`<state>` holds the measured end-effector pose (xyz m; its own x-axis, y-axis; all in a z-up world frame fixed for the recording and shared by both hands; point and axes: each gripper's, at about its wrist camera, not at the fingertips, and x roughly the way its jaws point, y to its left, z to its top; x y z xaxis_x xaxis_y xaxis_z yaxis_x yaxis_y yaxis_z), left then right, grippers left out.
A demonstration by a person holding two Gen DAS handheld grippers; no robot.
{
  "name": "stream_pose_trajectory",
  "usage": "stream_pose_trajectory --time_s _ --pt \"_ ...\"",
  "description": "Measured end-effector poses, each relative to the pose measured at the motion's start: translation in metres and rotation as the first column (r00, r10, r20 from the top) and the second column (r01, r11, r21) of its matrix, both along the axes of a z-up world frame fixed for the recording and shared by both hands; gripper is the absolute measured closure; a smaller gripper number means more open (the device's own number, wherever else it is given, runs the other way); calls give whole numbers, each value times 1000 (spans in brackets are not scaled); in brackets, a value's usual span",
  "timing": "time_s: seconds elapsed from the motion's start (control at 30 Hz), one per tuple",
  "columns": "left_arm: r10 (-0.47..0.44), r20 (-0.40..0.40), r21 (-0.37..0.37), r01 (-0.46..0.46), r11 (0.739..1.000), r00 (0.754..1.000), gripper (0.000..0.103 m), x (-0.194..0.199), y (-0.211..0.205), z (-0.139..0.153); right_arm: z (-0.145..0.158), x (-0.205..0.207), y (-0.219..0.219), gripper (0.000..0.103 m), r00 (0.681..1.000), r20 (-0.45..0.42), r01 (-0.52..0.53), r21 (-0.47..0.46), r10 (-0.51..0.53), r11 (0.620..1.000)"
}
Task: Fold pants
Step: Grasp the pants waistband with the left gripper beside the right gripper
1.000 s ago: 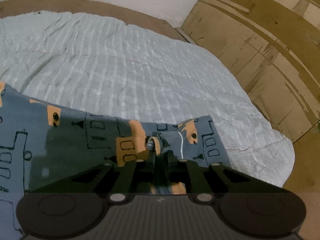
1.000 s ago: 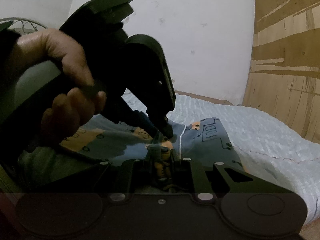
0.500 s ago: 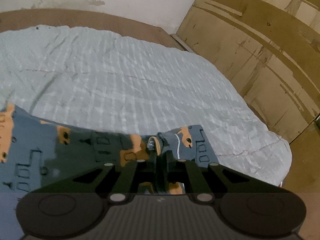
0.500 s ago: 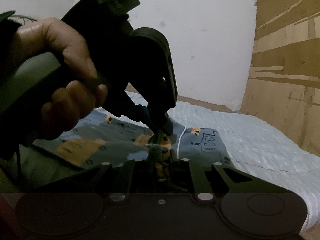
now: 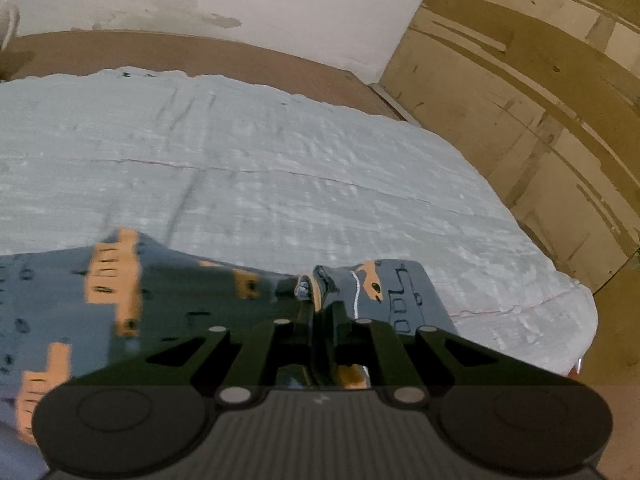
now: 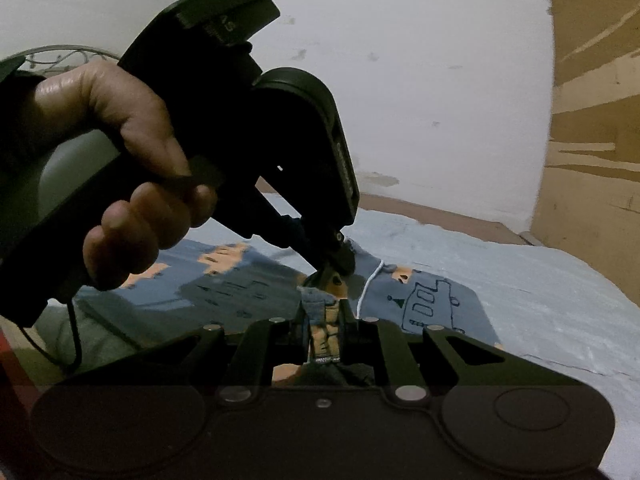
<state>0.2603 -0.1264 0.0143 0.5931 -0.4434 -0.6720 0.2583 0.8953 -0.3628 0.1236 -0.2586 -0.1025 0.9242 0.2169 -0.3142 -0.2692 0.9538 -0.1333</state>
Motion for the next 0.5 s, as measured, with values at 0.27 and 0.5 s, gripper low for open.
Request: stream_pose_trajectory --time_s 0.27,0.5 --pt "37 -3 34 -37 999 999 95 -7 48 -3 0 -1 12 89 995 -15 -104 -7 104 995" --pt "59 -21 45 -58 997 998 95 -9 72 -12 -4 -2 24 89 985 -40 -171 -20 170 985"
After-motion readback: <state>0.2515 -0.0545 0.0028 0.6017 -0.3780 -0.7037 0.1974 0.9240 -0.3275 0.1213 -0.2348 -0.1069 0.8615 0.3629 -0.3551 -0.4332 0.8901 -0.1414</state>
